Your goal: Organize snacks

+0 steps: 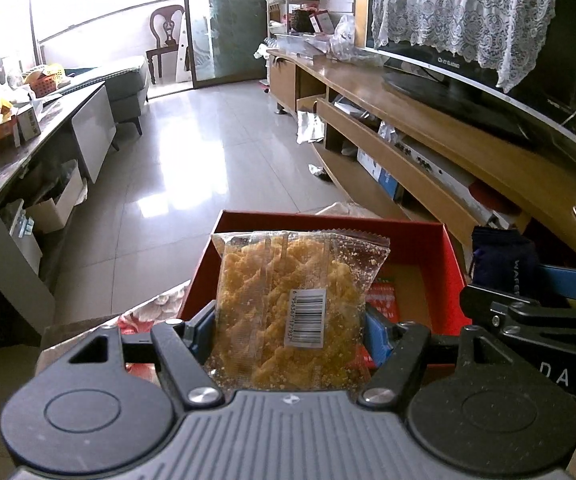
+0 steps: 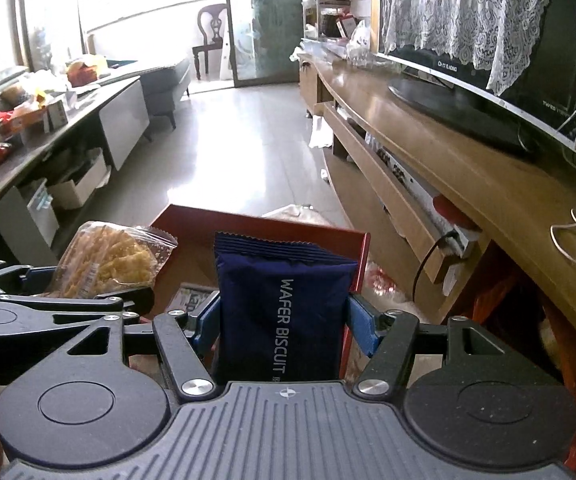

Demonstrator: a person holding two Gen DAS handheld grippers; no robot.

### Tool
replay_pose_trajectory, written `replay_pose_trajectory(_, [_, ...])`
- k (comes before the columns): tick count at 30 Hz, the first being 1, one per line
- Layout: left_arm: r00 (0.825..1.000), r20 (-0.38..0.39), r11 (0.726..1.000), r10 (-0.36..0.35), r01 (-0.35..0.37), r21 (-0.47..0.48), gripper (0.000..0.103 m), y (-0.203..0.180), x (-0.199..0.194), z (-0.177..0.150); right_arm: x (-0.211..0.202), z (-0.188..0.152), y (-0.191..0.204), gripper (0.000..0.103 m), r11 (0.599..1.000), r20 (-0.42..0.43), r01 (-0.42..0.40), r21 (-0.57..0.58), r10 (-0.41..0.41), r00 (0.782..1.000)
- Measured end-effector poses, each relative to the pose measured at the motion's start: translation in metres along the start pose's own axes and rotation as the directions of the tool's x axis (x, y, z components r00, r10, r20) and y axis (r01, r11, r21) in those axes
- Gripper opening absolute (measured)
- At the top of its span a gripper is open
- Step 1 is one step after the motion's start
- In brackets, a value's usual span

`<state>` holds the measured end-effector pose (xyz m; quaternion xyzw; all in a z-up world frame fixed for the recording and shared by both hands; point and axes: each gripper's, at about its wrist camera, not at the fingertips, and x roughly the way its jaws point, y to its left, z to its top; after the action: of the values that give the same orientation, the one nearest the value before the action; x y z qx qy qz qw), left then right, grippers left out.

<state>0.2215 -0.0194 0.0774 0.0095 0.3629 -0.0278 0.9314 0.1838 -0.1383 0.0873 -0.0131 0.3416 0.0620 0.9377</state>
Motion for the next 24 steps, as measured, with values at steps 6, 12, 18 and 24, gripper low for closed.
replay_pose_trajectory(6, [1.0,-0.007,1.0,0.015,-0.015,-0.007,0.073,-0.002,0.017,0.01,0.015,0.01,-0.003,0.071,1.0,-0.002,0.008,-0.011,-0.008,1.0])
replay_pose_trajectory(12, [1.0,-0.01,0.999,0.027,-0.027,-0.018,0.073,-0.003,0.033,0.018,0.03,0.018,-0.007,0.071,1.0,-0.011,0.005,-0.002,-0.005,1.0])
replay_pose_trajectory(18, [0.999,-0.03,0.999,0.042,-0.043,-0.024,0.073,-0.003,0.055,0.02,0.047,0.021,-0.007,0.071,1.0,-0.022,0.011,-0.009,-0.011,1.0])
replay_pose_trajectory(24, [0.997,-0.051,0.998,0.059,-0.061,-0.024,0.073,-0.002,0.074,0.02,0.067,0.022,-0.008,0.071,1.0,-0.048,0.009,-0.013,-0.009,0.999])
